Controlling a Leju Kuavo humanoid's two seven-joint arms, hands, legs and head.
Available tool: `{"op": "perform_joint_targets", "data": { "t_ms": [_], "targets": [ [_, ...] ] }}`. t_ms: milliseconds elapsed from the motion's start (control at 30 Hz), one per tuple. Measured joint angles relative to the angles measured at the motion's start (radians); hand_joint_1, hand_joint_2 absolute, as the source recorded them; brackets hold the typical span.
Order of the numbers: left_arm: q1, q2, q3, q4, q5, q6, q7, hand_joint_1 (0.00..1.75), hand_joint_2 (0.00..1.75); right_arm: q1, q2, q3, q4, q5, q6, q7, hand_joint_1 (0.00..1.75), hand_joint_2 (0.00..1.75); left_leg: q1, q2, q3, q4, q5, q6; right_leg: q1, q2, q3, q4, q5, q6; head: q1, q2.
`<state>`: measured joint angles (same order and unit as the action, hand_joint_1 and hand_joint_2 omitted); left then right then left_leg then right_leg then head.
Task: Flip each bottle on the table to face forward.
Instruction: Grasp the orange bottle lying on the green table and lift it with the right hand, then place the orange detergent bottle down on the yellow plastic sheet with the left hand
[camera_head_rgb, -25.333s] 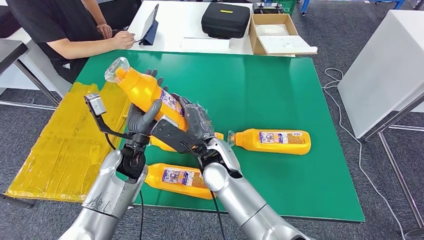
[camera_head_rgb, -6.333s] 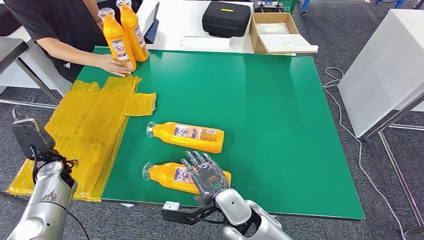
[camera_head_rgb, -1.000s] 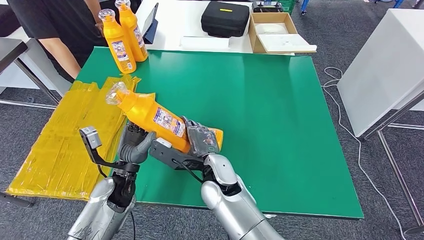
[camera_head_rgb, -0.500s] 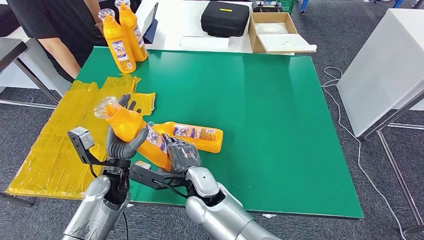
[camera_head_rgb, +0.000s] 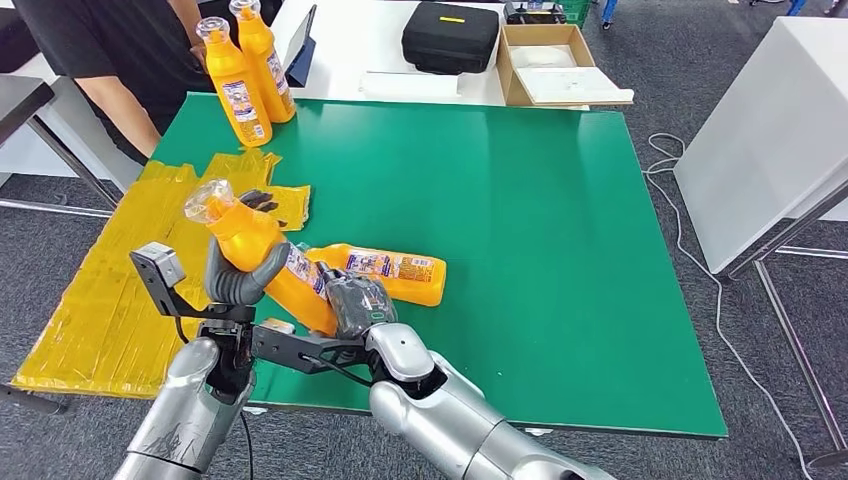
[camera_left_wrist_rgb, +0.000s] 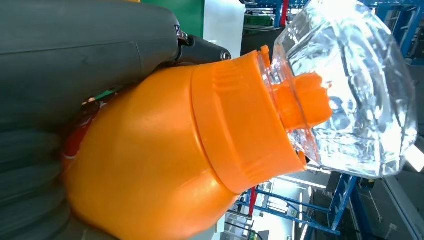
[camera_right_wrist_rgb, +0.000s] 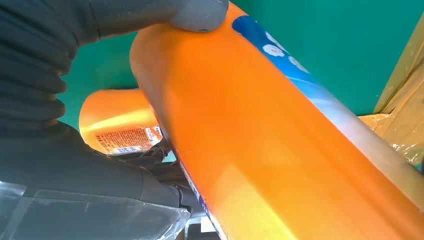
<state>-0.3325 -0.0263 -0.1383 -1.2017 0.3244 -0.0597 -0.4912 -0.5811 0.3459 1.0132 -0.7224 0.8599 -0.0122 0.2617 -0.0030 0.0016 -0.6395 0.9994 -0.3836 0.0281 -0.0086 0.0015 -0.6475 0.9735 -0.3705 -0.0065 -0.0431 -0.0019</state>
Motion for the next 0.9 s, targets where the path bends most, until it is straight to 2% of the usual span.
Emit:
{"op": "perform_joint_targets", "data": {
  "t_ms": [167, 500, 667, 700, 733, 833, 867, 900],
  "targets": [
    [-0.004, 0.000, 0.007, 0.012, 0.004, -0.033, 0.003, 1.75, 1.75, -0.011, -0.001, 0.013, 0.010, -0.011, 0.002, -0.003, 1.75, 1.75, 0.000, 0.000, 0.000, 0.000, 0.000, 0.000, 0.000, 0.000, 0.000, 0.000, 0.000, 0.000, 0.000, 0.000],
    [-0.012, 0.000, 0.026, 0.019, 0.092, -0.143, 0.076, 1.75, 1.75, -0.023, -0.011, 0.036, 0.012, -0.034, 0.004, -0.007, 1.75, 1.75, 0.000, 0.000, 0.000, 0.000, 0.000, 0.000, 0.000, 0.000, 0.000, 0.000, 0.000, 0.000, 0.000, 0.000],
    [-0.012, 0.003, 0.043, 0.020, 0.206, -0.244, 0.140, 1.75, 1.75, -0.032, -0.020, 0.022, 0.012, -0.021, 0.000, -0.016, 1.75, 1.75, 0.000, 0.000, 0.000, 0.000, 0.000, 0.000, 0.000, 0.000, 0.000, 0.000, 0.000, 0.000, 0.000, 0.000],
    [-0.013, 0.004, 0.047, 0.021, 0.229, -0.264, 0.151, 1.75, 1.75, -0.033, -0.025, 0.012, 0.006, -0.010, 0.000, -0.018, 1.71, 1.75, 0.000, 0.000, 0.000, 0.000, 0.000, 0.000, 0.000, 0.000, 0.000, 0.000, 0.000, 0.000, 0.000, 0.000],
    [-0.015, 0.006, 0.051, 0.024, 0.250, -0.282, 0.160, 1.75, 1.75, -0.034, -0.029, -0.001, -0.003, 0.004, 0.002, -0.020, 1.30, 1.75, 0.000, 0.000, 0.000, 0.000, 0.000, 0.000, 0.000, 0.000, 0.000, 0.000, 0.000, 0.000, 0.000, 0.000],
    [-0.028, 0.009, 0.061, 0.036, 0.294, -0.320, 0.176, 1.75, 1.75, -0.027, -0.047, -0.060, -0.057, 0.072, 0.017, -0.029, 0.03, 0.44, 0.000, 0.000, 0.000, 0.000, 0.000, 0.000, 0.000, 0.000, 0.000, 0.000, 0.000, 0.000, 0.000, 0.000],
    [-0.033, 0.009, 0.064, 0.039, 0.302, -0.330, 0.181, 1.75, 1.75, -0.020, -0.052, -0.085, -0.083, 0.102, 0.022, -0.034, 0.00, 0.00, 0.000, 0.000, 0.000, 0.000, 0.000, 0.000, 0.000, 0.000, 0.000, 0.000, 0.000, 0.000, 0.000, 0.000],
    [-0.038, 0.009, 0.067, 0.041, 0.309, -0.341, 0.186, 1.75, 1.75, -0.009, -0.056, -0.111, -0.109, 0.131, 0.026, -0.039, 0.00, 0.00, 0.000, 0.000, 0.000, 0.000, 0.000, 0.000, 0.000, 0.000, 0.000, 0.000, 0.000, 0.000, 0.000, 0.000]
  ]
}}
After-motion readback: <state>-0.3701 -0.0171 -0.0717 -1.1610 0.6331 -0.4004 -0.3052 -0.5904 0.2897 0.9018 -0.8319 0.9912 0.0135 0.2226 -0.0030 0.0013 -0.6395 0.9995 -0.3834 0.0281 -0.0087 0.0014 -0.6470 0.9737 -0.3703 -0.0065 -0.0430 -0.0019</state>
